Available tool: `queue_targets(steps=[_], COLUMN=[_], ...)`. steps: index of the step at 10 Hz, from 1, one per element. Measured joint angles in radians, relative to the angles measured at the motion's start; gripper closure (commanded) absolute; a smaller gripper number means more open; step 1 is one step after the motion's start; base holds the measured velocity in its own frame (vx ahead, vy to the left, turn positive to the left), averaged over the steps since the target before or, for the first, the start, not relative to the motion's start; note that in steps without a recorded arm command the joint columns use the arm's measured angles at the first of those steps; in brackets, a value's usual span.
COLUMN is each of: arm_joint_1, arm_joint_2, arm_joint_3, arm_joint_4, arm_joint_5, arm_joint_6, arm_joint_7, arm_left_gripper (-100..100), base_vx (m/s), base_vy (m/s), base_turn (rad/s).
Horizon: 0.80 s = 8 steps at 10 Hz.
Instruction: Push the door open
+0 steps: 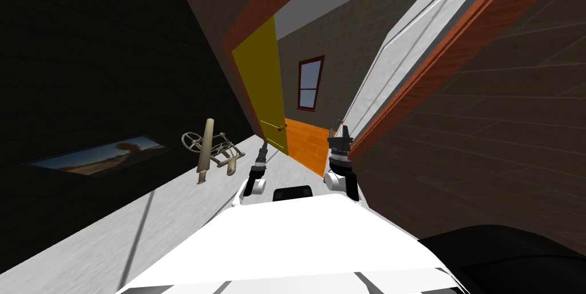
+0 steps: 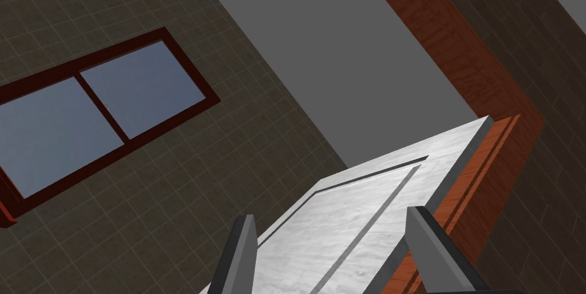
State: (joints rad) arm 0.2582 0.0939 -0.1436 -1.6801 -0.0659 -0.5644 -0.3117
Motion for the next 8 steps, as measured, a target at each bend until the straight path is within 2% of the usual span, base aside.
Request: queue_targets(steps=[1, 5, 8], arm_joint_1=[-0.004, -0.053, -0.082], arm_joint_2=[0.002, 0.020, 0.035], arm_joint_3=[-0.010, -0.036, -0.057], arm_joint_4=[0.023, 0.135, 0.218], arm_joint_5=[-0.004, -0.014, -0.022], arm_joint_6=[-0.011, -0.048, -0.082], arm_joint_7=[-0.024, -0.115, -0.183], arm_left_gripper=[-100, -100, -100], base_vx=[0.101, 0.100, 0.088], base_vy=[0.057, 0.039, 0.071], base_turn=[-0.028, -0.023, -0.022])
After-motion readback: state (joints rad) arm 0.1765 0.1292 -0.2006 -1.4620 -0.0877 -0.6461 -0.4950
